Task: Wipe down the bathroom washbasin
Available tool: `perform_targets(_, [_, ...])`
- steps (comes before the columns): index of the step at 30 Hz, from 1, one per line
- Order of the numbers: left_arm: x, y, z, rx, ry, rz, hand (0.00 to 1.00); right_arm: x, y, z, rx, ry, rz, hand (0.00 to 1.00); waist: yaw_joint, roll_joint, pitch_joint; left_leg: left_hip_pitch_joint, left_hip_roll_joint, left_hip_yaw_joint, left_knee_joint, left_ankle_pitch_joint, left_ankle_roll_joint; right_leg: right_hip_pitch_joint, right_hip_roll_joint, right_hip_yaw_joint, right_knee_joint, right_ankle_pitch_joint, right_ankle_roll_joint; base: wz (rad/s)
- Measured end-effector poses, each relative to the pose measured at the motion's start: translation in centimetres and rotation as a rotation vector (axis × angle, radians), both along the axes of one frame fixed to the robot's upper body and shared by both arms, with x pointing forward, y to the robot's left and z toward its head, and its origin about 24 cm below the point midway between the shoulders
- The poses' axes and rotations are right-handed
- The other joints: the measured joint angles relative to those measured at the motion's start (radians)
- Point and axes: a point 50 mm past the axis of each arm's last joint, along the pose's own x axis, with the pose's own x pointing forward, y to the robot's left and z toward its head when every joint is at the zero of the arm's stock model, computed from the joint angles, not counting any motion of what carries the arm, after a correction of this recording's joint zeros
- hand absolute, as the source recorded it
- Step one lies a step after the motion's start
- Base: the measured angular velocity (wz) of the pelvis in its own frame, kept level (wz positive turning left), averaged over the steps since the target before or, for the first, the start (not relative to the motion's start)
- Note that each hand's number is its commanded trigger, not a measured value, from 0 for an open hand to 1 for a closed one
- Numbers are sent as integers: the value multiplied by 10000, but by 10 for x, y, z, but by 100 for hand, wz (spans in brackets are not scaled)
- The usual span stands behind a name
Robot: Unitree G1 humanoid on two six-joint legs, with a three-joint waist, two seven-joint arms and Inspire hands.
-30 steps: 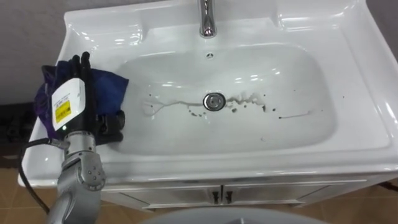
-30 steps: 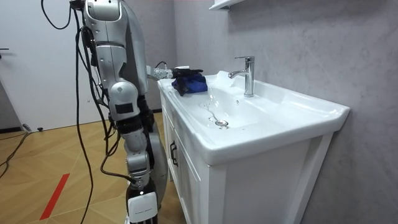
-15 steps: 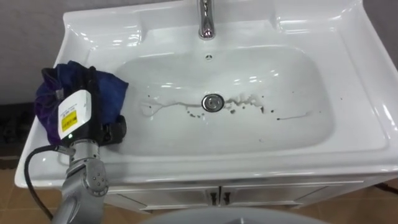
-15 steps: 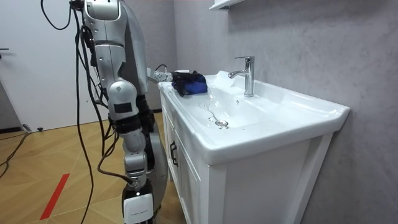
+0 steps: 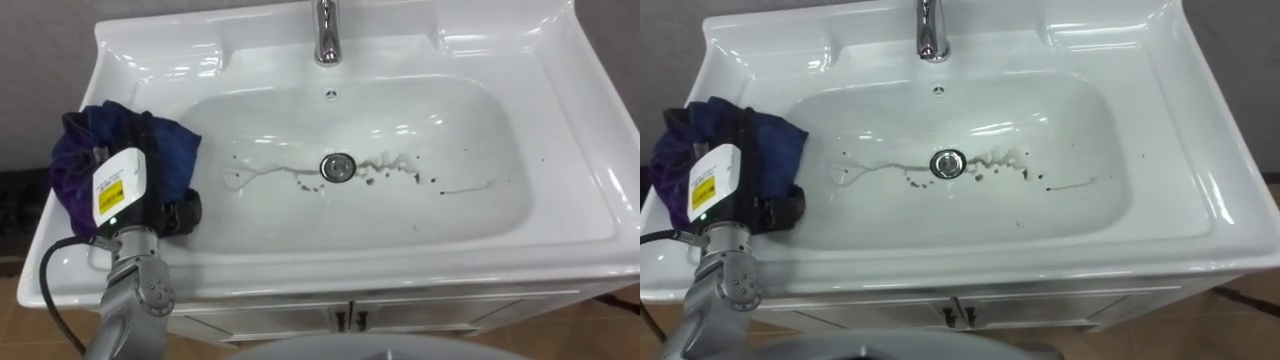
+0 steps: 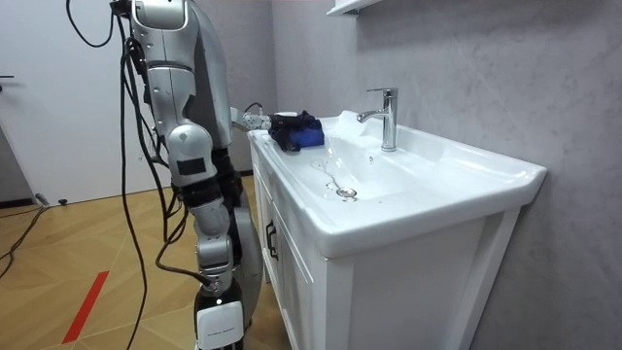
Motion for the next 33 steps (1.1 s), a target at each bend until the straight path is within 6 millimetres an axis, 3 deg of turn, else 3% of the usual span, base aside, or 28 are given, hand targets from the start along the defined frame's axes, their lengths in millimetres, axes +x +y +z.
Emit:
perform_targets(11, [-10,1,-22,-49,470,457,0,-9,1,0,310,380,-89,0,16,37,-15,471,42,249,-236,12,-18,198,60,274,44,-6,-10,-7])
perform_targets(19, [-9,2,-22,29,382,508,0,-3,1,0,391,128,173,0,22,-118,-68,515,47,262,-250,12,-18,186,68,340,31,-8,-14,-1])
perform_targets(33, [-6,2,-22,145,384,484,0,-10,1,1,537,404,-160,0,26,-109,-63,512,70,254,-256,13,-21,156,89,342,168,-5,-28,0])
